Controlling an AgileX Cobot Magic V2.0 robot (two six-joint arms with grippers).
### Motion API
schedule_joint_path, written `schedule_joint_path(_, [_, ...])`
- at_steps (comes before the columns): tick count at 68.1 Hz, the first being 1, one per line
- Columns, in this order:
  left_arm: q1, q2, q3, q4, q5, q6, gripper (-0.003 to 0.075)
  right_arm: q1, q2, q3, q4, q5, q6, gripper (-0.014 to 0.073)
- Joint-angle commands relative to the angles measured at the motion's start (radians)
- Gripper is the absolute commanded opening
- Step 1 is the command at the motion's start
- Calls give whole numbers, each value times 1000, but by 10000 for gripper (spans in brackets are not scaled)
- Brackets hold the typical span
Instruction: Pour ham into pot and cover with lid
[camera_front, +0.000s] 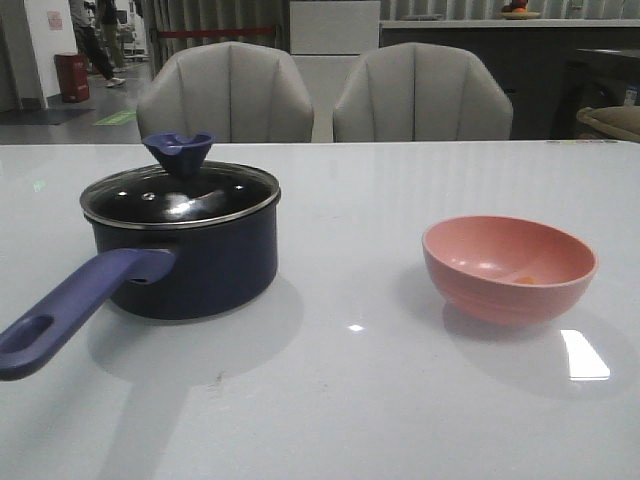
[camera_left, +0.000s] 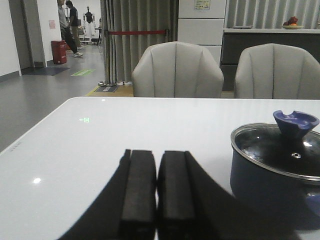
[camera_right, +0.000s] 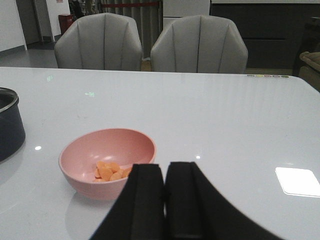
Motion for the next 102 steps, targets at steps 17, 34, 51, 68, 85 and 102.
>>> schedule_joint_path(17, [0, -19, 21, 1, -80, -8, 113, -5, -20, -5, -11, -84, -3, 158])
schedule_joint_path(34, [0, -19, 21, 1, -80, -8, 113, -5, -20, -5, -11, -84, -3, 158])
schedule_joint_path(51, [0, -19, 21, 1, -224, -8, 113, -5, -20, -5, -11, -84, -3, 158])
schedule_joint_path(68, [-18, -1, -133, -17, -243, -51, 113, -5, -20, -5, -11, -84, -3, 158])
schedule_joint_path(85, [-20, 213, -362, -17, 108, -51, 113, -5, -20, -5, -11, -84, -3, 158])
schedule_joint_path(102, [-20, 329, -388, -29, 118, -51, 113, -5, -20, -5, -11, -84, -3, 158])
